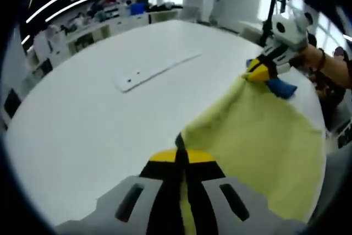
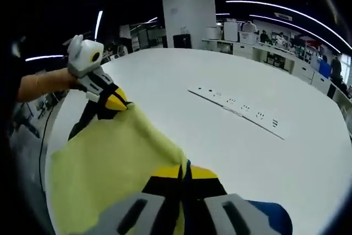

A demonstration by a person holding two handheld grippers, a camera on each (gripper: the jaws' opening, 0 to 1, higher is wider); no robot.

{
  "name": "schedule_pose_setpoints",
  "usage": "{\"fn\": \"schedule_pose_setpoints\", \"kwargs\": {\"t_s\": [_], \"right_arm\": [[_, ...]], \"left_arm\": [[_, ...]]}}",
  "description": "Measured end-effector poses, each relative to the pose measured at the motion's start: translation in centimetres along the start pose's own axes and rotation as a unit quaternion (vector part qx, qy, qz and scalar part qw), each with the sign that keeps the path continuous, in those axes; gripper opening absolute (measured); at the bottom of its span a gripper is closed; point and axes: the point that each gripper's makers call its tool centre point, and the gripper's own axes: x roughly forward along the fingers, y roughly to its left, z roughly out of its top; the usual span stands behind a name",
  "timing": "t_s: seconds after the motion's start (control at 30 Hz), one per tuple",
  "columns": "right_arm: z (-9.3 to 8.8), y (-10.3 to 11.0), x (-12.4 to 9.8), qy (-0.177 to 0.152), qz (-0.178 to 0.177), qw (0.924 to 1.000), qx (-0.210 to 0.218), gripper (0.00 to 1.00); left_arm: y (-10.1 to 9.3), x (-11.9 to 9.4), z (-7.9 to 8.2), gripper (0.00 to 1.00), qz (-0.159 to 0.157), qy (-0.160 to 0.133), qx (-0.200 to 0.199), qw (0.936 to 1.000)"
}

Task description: Fold the garment on the visible template until the final outline fits inside the template.

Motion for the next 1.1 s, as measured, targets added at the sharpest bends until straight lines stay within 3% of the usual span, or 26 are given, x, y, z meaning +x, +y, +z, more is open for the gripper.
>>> {"fn": "schedule_pose_setpoints", "kwargs": {"t_s": [0.1, 0.23, 0.47, 0.67, 0.8, 0.87, 1.1], "right_arm": [[0.2, 0.9, -1.6, -0.017, -0.002, 0.9997, 0.015, 0.00], [-0.7, 3.0, -3.5, -0.033, 0.002, 0.9992, 0.023, 0.00], [-3.6, 6.2, -5.3, -0.033, 0.008, 0.9993, 0.015, 0.00], [-6.4, 8.1, -5.8, -0.006, 0.016, 0.9998, 0.006, 0.00], [-8.2, 9.2, -5.8, 0.021, 0.017, 0.9995, -0.015, 0.00], [-8.7, 9.5, -5.9, 0.032, 0.014, 0.9984, -0.044, 0.00], [-9.9, 9.9, -5.7, 0.054, 0.010, 0.9968, -0.059, 0.02]], "left_arm": [[-1.0, -1.7, 0.4, 0.01, -0.001, -0.029, 0.000, 0.9996], [-3.0, -3.5, -0.2, 0.01, -0.006, -0.043, 0.011, 0.9990], [-6.8, -5.5, -3.2, 0.01, -0.008, -0.062, 0.040, 0.9972], [-8.6, -6.2, -6.0, 0.01, -0.015, -0.055, 0.033, 0.9979], [-9.2, -6.3, -7.0, 0.01, -0.022, -0.044, 0.049, 0.9976], [-9.6, -6.3, -7.5, 0.01, -0.021, -0.034, 0.061, 0.9973], [-10.3, -5.8, -9.6, 0.01, -0.021, -0.002, 0.083, 0.9963]]}}
